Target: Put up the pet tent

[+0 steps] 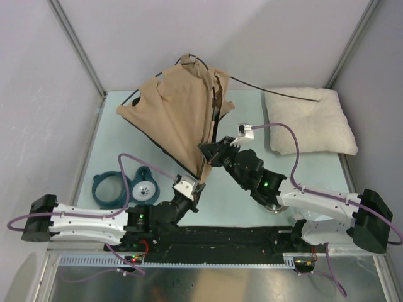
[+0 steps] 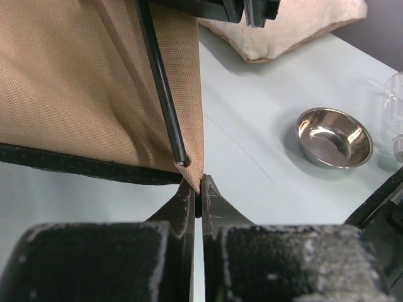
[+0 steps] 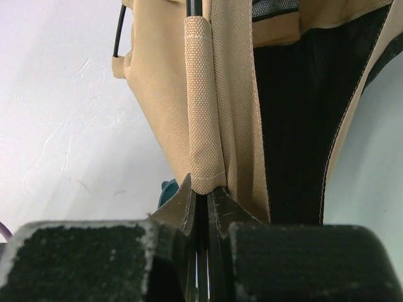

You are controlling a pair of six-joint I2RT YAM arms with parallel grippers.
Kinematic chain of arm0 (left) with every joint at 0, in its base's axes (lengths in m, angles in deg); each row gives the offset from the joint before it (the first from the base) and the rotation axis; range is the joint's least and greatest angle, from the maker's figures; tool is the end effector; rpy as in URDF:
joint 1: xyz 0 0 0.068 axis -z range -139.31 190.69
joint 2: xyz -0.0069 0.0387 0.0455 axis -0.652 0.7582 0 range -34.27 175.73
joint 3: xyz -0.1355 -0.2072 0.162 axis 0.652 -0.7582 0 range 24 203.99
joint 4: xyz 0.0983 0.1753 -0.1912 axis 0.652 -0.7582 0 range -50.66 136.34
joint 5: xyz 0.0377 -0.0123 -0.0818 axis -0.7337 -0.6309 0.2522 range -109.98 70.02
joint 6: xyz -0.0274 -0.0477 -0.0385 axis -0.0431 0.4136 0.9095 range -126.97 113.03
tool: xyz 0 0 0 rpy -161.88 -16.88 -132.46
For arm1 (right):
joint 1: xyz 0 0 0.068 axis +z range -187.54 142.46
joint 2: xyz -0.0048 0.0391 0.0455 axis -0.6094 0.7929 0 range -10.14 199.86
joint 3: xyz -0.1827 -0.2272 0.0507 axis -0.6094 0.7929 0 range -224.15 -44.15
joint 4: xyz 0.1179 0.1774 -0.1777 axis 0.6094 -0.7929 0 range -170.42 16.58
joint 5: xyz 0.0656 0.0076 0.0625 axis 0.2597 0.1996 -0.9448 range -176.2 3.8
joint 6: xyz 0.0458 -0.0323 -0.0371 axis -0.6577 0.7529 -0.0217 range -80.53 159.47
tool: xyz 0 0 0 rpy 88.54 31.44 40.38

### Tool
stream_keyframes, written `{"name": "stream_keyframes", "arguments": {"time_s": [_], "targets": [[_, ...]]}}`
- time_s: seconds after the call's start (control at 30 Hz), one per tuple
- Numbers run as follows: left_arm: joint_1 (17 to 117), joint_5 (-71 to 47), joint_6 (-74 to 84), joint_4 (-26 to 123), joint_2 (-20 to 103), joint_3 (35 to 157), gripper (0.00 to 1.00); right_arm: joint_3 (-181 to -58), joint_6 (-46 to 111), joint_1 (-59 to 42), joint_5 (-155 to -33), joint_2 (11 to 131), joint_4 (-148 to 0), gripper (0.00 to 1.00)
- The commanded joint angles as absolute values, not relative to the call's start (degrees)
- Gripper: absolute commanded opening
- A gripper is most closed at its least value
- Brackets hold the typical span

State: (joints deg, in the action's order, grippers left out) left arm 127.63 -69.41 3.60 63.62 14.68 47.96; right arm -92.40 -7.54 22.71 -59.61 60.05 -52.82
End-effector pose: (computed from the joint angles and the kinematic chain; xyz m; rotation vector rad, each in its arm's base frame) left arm 0.0514 -0.1991 0.2597 0.4730 1.6202 -0.5537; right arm 0.1746 0.2571 0.3392 0.1888 1.6911 1.0718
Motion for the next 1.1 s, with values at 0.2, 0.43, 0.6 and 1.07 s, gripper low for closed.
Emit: {"name": "stream_keyframes", "arguments": {"time_s": [0.2,0.43,0.6,1.07], "targets": [[132.5,-60.6,7.0,57.9,13.1,46.3,0.0,-95.0,2.5,20.6,-46.1,60.7,-42.4,0.0],[132.5,-61.6,7.0,56.8,13.0,46.8,0.0,-95.0,1.3,22.1,-48.4,60.7,-44.2,0.0],[132.4,-62.1,7.2,56.1,13.4,47.1,0.0,-95.0,-3.1,23.5,-50.0,58.9,-50.8,0.0],[131.9,-62.5,8.9,55.4,14.8,47.5,0.0,-95.0,-8.1,27.2,-53.0,58.4,-61.1,0.0]]}}
